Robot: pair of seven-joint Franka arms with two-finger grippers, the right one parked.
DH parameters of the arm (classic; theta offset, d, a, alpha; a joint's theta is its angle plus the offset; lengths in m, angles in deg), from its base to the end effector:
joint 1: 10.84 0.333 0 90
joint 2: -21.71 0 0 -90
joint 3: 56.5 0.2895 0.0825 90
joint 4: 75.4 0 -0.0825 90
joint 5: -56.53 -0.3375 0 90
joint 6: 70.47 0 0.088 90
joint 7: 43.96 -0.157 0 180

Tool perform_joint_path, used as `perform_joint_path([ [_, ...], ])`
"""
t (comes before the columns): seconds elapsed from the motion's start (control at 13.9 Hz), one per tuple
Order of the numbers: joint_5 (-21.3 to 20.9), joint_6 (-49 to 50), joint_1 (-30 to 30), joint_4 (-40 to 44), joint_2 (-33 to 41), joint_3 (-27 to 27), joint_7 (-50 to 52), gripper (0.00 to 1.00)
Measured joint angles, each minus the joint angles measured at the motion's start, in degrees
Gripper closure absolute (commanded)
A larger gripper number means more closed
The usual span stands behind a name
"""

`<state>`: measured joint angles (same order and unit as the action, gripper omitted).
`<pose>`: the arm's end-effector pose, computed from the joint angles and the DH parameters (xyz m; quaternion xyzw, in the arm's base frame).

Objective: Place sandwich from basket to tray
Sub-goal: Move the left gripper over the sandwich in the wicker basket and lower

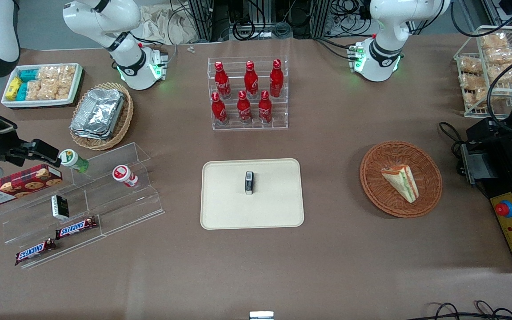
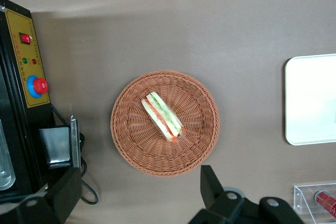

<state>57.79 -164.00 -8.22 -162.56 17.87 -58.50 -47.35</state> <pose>0.5354 0.0030 0.5400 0.9994 -0.0237 0.0225 0.0114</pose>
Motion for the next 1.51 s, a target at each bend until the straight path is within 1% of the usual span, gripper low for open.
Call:
perform_joint_path([
  [0.5, 0.0, 0.5, 0.0, 0.4, -1.4, -2.1, 5.1, 0.0],
  [0.72, 0.0, 2.1, 0.0, -0.1, -2.0, -2.5, 14.1, 0.0],
  [0.94, 0.0, 1.7, -0.1, -3.2, -2.0, -3.0, 18.1, 0.0],
  [1.01, 0.0, 0.3, -0.1, -4.8, -1.9, -3.0, 19.2, 0.0],
  [1.15, -0.1, -5.9, -0.1, -10.3, -0.6, -3.0, 24.3, 0.0],
  [1.51, -1.5, -26.8, -0.1, -32.6, 4.3, -3.1, 37.1, 0.0],
])
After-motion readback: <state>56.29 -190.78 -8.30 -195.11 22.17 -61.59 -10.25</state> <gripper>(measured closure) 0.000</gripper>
